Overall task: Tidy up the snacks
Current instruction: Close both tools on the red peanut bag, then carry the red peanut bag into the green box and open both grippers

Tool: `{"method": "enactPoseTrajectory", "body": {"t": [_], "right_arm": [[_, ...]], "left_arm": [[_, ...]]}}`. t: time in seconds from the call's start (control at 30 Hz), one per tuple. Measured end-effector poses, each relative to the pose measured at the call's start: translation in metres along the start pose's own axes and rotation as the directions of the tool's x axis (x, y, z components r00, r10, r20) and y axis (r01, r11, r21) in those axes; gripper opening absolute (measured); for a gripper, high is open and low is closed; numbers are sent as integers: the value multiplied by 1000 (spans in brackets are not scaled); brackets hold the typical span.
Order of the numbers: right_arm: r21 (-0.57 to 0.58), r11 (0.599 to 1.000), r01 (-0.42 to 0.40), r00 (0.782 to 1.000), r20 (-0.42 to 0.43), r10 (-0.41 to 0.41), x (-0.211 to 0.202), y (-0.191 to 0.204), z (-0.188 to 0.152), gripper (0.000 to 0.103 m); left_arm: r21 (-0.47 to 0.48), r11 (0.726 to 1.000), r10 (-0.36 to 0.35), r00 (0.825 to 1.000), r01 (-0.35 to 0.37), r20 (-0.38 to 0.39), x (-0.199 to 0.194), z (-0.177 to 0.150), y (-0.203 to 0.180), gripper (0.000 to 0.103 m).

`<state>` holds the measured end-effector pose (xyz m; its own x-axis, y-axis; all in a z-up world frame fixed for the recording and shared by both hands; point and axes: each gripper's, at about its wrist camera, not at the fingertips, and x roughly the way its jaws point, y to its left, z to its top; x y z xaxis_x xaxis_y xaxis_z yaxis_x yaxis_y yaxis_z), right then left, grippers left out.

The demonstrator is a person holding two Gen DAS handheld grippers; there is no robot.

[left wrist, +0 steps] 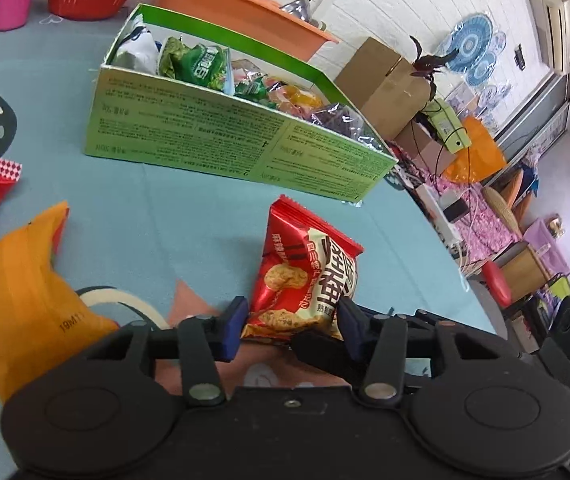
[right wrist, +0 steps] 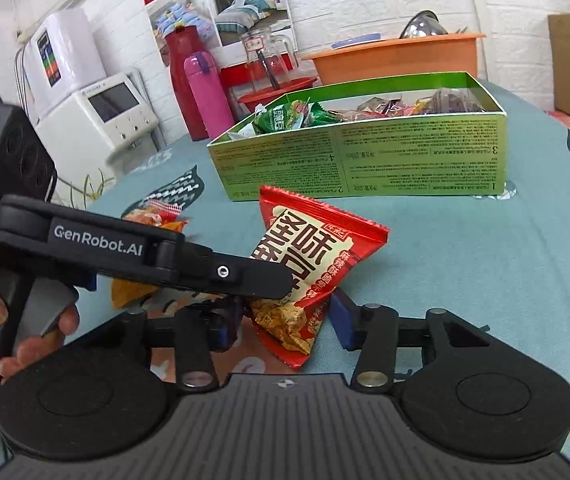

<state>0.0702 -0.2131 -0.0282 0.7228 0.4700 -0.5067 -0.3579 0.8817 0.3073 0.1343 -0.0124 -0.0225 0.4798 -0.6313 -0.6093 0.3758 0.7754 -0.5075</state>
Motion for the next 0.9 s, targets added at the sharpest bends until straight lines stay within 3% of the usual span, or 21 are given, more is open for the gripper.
{"method": "enactPoseTrajectory", "body": {"t": [0.17,0.4,0.6,0.9], "right_arm": [[-47,999,20,997,76,-16,-19,5,14,77],[-118,992,45,978,210,-20,-30,1,63,77],[-146,988,48,962,272,-6,-12,-17,101,77],[-122,991,51,959,283,-14,30,-44,127,77]], "left_arm": [[56,998,-28,997,24,77,-17,17,-25,76],[124,992,-58,981,36,185,-27,66,-49,76],[130,991,-58,974,30,218,-12,107,-46,76],[94,995,-52,976,32,210,30,146,-17,77]]}}
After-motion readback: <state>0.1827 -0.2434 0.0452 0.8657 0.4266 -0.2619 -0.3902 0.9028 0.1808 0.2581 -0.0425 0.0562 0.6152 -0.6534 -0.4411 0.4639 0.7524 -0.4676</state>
